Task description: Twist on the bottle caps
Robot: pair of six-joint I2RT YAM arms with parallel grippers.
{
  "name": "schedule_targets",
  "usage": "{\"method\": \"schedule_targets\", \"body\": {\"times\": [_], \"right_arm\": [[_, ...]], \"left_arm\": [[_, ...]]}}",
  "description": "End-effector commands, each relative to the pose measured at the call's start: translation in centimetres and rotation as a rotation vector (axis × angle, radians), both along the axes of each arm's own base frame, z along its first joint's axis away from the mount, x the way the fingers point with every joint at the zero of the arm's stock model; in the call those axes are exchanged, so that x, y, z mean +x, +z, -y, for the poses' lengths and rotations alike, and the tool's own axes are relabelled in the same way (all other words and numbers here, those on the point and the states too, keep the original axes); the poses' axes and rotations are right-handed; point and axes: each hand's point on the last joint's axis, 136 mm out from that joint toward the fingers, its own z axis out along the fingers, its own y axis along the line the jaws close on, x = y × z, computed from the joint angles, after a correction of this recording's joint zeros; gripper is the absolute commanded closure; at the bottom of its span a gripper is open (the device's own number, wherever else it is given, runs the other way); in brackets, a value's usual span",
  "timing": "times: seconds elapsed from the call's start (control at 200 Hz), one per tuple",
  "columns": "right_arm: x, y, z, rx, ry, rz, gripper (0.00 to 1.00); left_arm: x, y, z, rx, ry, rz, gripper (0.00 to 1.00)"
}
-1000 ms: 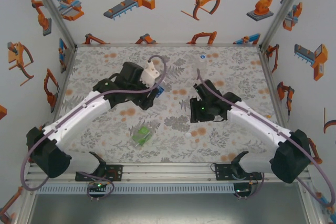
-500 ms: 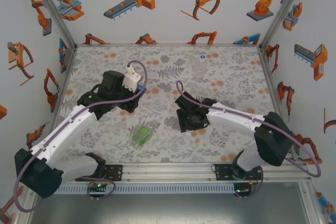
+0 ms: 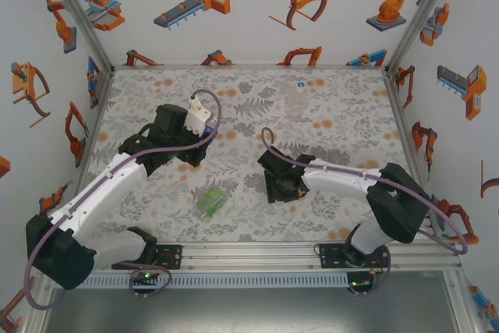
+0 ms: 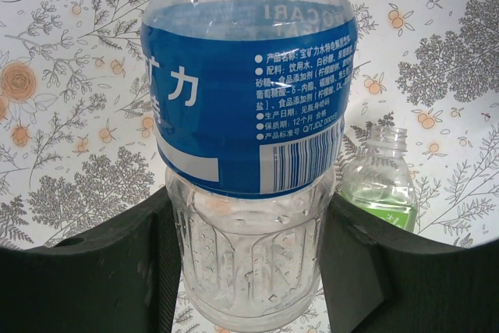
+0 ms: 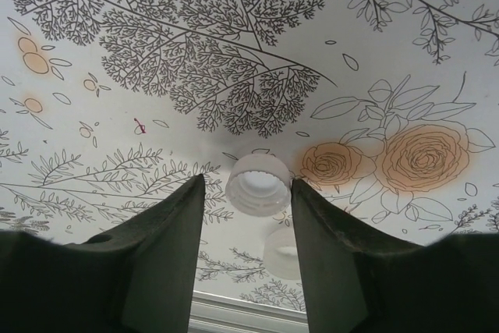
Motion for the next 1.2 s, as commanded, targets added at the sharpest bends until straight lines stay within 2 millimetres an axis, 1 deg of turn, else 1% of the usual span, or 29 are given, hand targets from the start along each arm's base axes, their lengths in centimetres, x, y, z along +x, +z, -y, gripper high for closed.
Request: {"method": "schedule_targets", "body": {"times": [0.0,0.215,0.381,0.481,0.691,0.886,0.986,1.106,1.197], "right_arm": [[-0.1,-0.5,0.2,-0.018,-0.017,0.007,0.57],[-0.2,-1.0,-0.1,-0.011,-0.014,-0.010,0.64],[0.4,-0.7,-0.4,-0.020,-0.001,0.008,0.65],[1.3,-0.2,-0.5,-0.041,0.013,0.021,0.66],[4.0,0.7,-0.4,-0.042,0.020,0.035,0.66],[6.6,0.8,-0.1,-0.040,0.016,0.030,0.66],[7.8,1.0,0.0,-0.039,0.017,0.030,0.66],[8.6,0.7,0.1,-0.044,0.024,0.022,0.66],[8.9,0.4,0.2,-0.052,0.022,0.015,0.64]], "left_arm": [[0.4,0.8,0.3,-0.014,-0.005,0.018,1.00],[0.5,0.6,0.3,-0.010,-0.004,0.015,1.00],[0.4,0.4,0.3,-0.008,-0.007,0.005,1.00],[0.2,0.4,0.2,-0.006,-0.009,-0.001,1.00],[-0.3,1.3,0.3,-0.016,-0.016,-0.021,1.00],[-1.7,1.1,0.3,-0.035,-0.020,-0.078,1.00],[-2.3,1.4,0.2,-0.055,-0.015,-0.083,1.00],[-2.9,1.9,-0.3,-0.068,-0.009,-0.060,1.00],[-3.1,1.5,-0.8,-0.068,-0.007,-0.027,1.00]]}}
